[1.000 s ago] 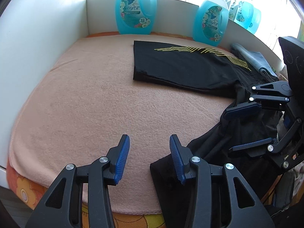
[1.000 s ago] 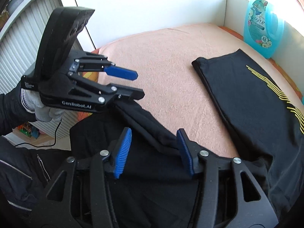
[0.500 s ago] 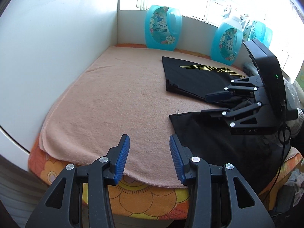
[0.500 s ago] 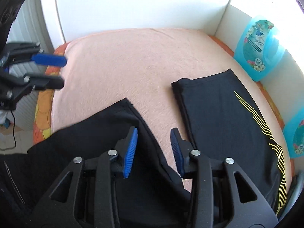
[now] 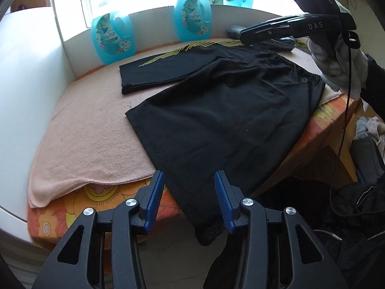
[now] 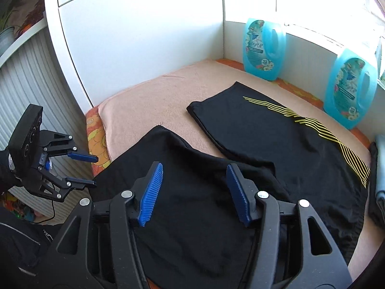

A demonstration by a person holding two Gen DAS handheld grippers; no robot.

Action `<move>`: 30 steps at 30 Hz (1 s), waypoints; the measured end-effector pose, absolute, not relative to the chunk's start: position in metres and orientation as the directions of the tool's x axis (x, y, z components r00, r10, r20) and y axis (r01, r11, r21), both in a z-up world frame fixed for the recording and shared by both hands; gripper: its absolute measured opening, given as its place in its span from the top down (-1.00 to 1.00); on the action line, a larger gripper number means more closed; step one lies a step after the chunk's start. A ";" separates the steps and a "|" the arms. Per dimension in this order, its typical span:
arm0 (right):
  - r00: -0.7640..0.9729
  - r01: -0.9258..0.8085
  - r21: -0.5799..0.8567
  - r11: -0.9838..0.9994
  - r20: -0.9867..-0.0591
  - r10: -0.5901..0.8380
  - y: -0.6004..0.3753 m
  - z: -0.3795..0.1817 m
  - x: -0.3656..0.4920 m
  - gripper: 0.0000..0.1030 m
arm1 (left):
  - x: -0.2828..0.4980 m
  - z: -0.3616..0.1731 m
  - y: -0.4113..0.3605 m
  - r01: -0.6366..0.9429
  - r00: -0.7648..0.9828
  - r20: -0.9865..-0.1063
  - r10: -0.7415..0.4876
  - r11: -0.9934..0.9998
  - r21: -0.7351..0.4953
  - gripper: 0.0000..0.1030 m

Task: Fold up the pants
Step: 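Grasp the pants leg hem with the left tool while the right tool grasps the waistband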

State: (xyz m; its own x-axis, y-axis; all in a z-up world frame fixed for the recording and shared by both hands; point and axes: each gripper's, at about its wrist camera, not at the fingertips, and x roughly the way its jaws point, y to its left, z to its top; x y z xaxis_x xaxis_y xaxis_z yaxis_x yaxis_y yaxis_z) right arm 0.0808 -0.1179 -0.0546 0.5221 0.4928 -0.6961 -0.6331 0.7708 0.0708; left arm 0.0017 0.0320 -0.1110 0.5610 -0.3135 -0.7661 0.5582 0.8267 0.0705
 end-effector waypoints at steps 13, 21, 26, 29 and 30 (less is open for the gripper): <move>0.613 -0.388 0.087 0.918 -0.719 0.328 -0.252 -0.079 0.014 -0.24 | -0.032 -0.140 -0.010 0.708 0.569 -0.782 -0.255 0.636 0.307 0.17; 0.589 -0.351 -0.057 0.935 -0.789 0.173 -0.297 -0.112 -0.010 -0.24 | -0.038 -0.145 -0.018 0.681 0.644 -0.745 -0.172 0.572 0.457 0.54; 0.554 -0.405 -0.122 0.906 -0.821 0.137 -0.297 -0.127 -0.011 -0.24 | -0.028 -0.136 -0.011 0.700 0.601 -0.770 -0.214 0.606 0.377 0.71; 0.538 -0.452 -0.185 0.873 -0.837 0.101 -0.287 -0.135 -0.006 -0.24 | -0.030 -0.128 -0.010 0.696 0.601 -0.767 -0.226 0.620 0.362 0.95; 0.530 -0.473 -0.194 0.859 -0.842 0.102 -0.284 -0.137 -0.004 -0.24 | -0.029 -0.126 -0.010 0.691 0.602 -0.767 -0.223 0.627 0.360 0.95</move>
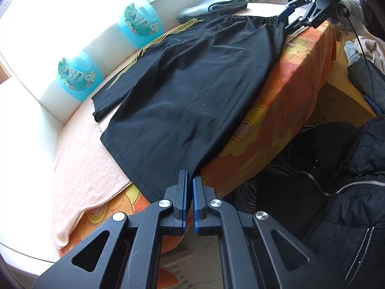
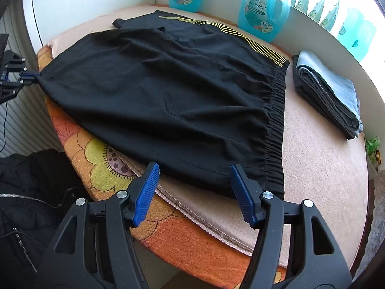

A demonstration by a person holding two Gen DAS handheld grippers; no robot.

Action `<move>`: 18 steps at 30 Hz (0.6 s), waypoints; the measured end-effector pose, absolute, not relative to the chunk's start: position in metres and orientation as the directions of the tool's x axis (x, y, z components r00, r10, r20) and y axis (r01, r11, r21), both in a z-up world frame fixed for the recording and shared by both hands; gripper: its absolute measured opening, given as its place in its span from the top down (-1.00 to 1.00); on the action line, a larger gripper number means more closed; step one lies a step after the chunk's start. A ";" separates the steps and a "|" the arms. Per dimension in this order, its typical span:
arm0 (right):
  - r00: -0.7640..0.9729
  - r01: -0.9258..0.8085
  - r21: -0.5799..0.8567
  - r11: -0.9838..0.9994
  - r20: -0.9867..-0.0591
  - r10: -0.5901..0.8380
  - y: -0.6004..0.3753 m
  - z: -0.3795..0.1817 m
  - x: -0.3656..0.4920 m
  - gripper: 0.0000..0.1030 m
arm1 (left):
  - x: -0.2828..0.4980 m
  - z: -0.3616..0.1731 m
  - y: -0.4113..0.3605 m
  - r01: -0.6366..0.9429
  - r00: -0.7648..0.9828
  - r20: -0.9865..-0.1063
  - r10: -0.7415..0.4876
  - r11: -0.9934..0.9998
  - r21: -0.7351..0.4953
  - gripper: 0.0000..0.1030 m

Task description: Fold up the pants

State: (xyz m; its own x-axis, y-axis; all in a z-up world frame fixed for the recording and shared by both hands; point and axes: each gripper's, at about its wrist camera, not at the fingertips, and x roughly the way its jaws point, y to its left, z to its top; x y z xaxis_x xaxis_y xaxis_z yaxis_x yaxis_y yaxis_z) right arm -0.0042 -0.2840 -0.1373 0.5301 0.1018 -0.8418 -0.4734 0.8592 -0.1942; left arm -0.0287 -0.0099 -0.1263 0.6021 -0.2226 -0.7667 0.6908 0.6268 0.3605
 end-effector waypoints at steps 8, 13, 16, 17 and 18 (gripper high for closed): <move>0.487 -0.551 -0.186 0.813 -0.864 0.132 -0.275 -0.141 -0.002 0.77 | -0.019 -0.112 -0.007 0.666 0.615 -0.755 -0.226 0.662 0.343 0.95; 0.582 -0.499 -0.255 0.828 -0.807 0.102 -0.276 -0.127 -0.025 0.91 | -0.017 -0.097 -0.004 0.635 0.648 -0.720 -0.248 0.698 0.331 0.96; 0.641 -0.443 -0.265 0.857 -0.762 0.095 -0.279 -0.116 -0.027 0.91 | -0.015 -0.093 -0.004 0.620 0.663 -0.703 -0.256 0.714 0.325 0.97; 0.657 -0.429 -0.280 0.859 -0.749 0.084 -0.278 -0.113 -0.027 0.91 | -0.013 -0.091 -0.005 0.614 0.670 -0.696 -0.257 0.719 0.325 0.97; 0.671 -0.416 -0.297 0.860 -0.738 0.070 -0.277 -0.111 -0.026 0.91 | -0.011 -0.089 -0.005 0.609 0.675 -0.691 -0.259 0.724 0.324 0.97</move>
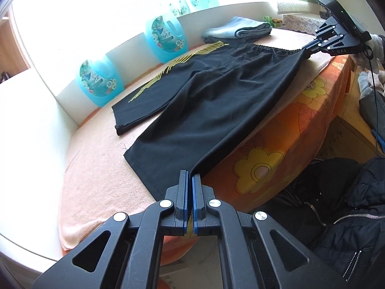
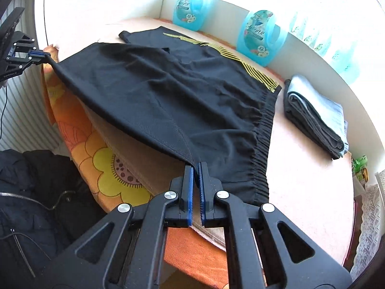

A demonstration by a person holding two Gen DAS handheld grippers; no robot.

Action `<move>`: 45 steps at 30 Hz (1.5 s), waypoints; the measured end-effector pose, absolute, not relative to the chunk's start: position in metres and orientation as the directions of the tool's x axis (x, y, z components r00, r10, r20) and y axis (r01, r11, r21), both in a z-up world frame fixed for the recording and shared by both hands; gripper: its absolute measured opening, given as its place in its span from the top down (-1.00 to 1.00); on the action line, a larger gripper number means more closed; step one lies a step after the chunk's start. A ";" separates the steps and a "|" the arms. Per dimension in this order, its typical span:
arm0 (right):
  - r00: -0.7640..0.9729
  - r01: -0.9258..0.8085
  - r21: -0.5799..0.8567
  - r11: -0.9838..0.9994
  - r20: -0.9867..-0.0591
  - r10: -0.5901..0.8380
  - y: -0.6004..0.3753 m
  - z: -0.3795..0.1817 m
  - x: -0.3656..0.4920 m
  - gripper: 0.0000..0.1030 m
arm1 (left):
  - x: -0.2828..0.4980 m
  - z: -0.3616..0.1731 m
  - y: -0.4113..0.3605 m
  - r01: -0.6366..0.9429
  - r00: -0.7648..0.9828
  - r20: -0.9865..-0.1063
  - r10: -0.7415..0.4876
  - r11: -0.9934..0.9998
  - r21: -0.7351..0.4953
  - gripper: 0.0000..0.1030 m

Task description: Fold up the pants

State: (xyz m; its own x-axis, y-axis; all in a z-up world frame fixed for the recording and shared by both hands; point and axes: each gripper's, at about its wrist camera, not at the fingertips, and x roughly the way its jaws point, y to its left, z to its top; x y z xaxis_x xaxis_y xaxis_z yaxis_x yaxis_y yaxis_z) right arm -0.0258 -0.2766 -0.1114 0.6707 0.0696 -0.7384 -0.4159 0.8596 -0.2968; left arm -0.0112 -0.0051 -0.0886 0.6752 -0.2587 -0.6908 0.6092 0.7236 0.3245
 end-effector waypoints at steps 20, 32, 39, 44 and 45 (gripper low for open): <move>0.828 -0.189 -0.460 0.867 -0.550 -0.112 -0.253 -0.040 0.092 0.98 | 0.115 -0.014 0.005 0.462 0.808 -0.522 -0.272 0.843 0.275 0.98; 0.609 -0.450 -0.158 0.879 -0.774 0.173 -0.275 -0.063 0.152 0.75 | 0.191 -0.038 0.010 0.543 0.711 -0.625 -0.321 0.816 0.198 0.98; 0.508 -0.555 -0.128 0.822 -0.834 0.214 -0.269 -0.108 0.143 -0.07 | 0.210 -0.081 0.025 0.561 0.561 -0.751 -0.348 0.827 0.036 0.47; 0.478 -0.574 -0.103 0.812 -0.848 0.230 -0.264 -0.121 0.147 -0.07 | 0.225 -0.104 0.026 0.543 0.501 -0.801 -0.328 0.840 -0.004 0.17; 0.472 -0.576 -0.100 0.811 -0.851 0.231 -0.263 -0.124 0.149 -0.07 | 0.227 -0.108 0.024 0.538 0.500 -0.807 -0.313 0.843 0.007 0.17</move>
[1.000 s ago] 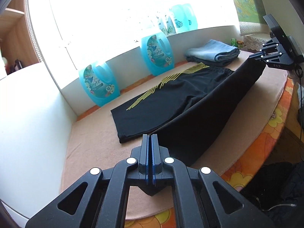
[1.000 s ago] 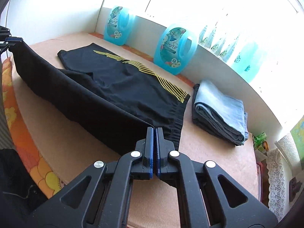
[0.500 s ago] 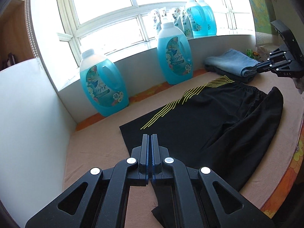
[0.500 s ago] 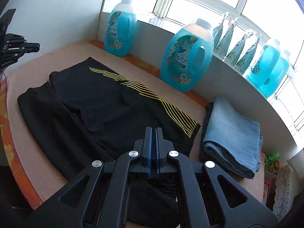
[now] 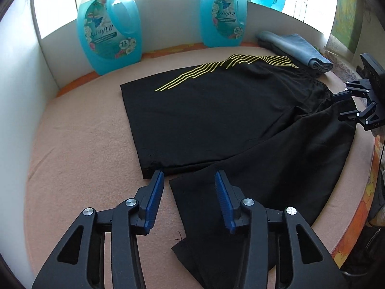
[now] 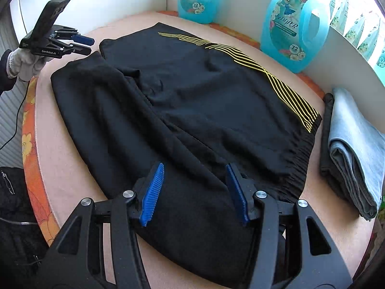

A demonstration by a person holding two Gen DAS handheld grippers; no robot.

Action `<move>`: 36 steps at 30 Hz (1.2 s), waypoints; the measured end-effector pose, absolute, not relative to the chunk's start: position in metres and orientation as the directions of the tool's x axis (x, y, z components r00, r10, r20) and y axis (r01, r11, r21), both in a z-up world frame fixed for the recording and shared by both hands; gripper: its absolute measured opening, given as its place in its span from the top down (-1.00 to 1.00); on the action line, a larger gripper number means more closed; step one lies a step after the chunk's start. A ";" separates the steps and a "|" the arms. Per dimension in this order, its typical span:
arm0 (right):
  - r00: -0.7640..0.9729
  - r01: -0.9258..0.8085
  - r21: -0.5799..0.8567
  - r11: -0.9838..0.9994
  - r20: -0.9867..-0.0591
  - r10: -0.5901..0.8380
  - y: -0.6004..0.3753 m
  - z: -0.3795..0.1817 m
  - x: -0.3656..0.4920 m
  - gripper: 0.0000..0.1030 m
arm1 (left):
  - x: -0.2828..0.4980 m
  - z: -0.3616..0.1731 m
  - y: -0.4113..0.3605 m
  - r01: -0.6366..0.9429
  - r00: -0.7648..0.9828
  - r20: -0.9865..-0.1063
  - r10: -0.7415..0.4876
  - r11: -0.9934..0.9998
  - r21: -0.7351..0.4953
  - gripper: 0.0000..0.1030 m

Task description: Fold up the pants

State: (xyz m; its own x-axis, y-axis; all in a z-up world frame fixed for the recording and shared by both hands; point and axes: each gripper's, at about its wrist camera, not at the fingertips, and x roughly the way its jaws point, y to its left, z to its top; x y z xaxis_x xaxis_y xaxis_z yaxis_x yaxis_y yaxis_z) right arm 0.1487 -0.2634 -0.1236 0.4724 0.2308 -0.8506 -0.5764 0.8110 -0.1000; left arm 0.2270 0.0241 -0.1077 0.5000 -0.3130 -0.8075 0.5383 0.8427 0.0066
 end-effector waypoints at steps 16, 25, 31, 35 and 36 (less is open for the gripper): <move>0.450 -0.599 -0.071 0.798 -0.854 0.262 -0.276 -0.125 0.145 -0.21 | 0.219 -0.119 0.006 0.554 0.519 -0.791 -0.324 0.832 0.023 0.92; 0.399 -0.574 -0.019 0.819 -0.880 0.259 -0.284 -0.137 0.163 -0.21 | 0.190 -0.069 0.032 0.515 0.633 -0.672 -0.385 0.857 -0.006 0.93; 0.388 -0.579 -0.005 0.815 -0.881 0.271 -0.282 -0.137 0.158 0.30 | 0.165 -0.056 0.028 0.550 0.652 -0.645 -0.400 0.834 0.039 0.93; 0.435 -0.577 -0.093 0.811 -0.876 0.210 -0.270 -0.135 0.147 0.82 | 0.159 -0.056 0.025 0.548 0.664 -0.630 -0.403 0.835 0.043 0.93; 0.441 -0.580 -0.101 0.808 -0.874 0.207 -0.269 -0.134 0.143 0.84 | 0.158 -0.055 0.026 0.546 0.668 -0.625 -0.404 0.837 0.042 0.93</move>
State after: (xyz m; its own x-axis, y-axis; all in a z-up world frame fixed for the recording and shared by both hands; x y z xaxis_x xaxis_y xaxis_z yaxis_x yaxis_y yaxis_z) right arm 0.1434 -0.2687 -0.1340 0.4407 0.2066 -0.8736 -0.5800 0.8083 -0.1015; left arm 0.1579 0.0256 -0.0550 0.6677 -0.4042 -0.6251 0.5460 0.8367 0.0421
